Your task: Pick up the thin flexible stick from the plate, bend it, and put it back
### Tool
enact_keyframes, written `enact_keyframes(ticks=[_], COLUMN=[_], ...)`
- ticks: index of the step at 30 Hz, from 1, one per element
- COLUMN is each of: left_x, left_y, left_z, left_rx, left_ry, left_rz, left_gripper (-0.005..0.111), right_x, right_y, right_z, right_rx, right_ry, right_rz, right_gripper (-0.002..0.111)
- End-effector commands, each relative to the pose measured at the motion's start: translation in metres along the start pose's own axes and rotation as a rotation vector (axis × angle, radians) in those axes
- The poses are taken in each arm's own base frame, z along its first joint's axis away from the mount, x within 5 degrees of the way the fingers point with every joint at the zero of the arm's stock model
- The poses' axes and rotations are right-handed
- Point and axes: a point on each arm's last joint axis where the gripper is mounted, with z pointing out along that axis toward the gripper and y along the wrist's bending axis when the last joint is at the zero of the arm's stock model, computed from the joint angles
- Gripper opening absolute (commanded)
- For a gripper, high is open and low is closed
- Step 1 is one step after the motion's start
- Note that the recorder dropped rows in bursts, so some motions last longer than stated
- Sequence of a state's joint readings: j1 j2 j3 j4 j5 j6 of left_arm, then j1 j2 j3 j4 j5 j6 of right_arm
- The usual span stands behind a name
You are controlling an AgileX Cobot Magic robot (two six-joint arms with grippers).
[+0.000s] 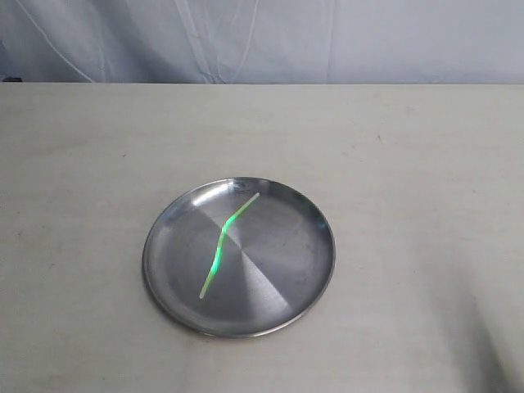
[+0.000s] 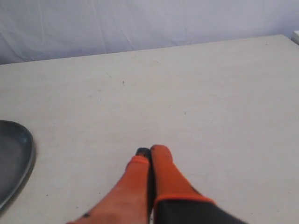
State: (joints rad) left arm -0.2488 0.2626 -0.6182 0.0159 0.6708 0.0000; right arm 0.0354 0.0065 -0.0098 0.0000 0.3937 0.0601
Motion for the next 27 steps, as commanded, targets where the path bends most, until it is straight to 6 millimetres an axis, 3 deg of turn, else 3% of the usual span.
enact_keyframes(ticks=[1,19,23,27], left_x=[0.000,0.003,0.022,0.061], left_y=[0.000,0.000,0.000,-0.001], left_z=[-0.001,0.002,0.014,0.036], left_rx=[-0.002,-0.004,-0.005,-0.001], left_ry=[-0.012,-0.008,0.044,0.098], left_rz=[0.002,0.005,0.010,0.011], left_gripper=[0.000,0.000,0.000,0.000], right_x=[-0.001,-0.001,-0.001,-0.001], right_y=[0.000,0.000,0.000,0.000], right_z=[0.001,0.001,0.001,0.001], right_rx=[-0.002,-0.002,-0.002,-0.002], right_ry=[-0.043,-0.041,-0.041,-0.041], right_rz=[0.011,0.009,0.009,0.009], right_gripper=[-0.001,-0.001,-0.001,-0.001])
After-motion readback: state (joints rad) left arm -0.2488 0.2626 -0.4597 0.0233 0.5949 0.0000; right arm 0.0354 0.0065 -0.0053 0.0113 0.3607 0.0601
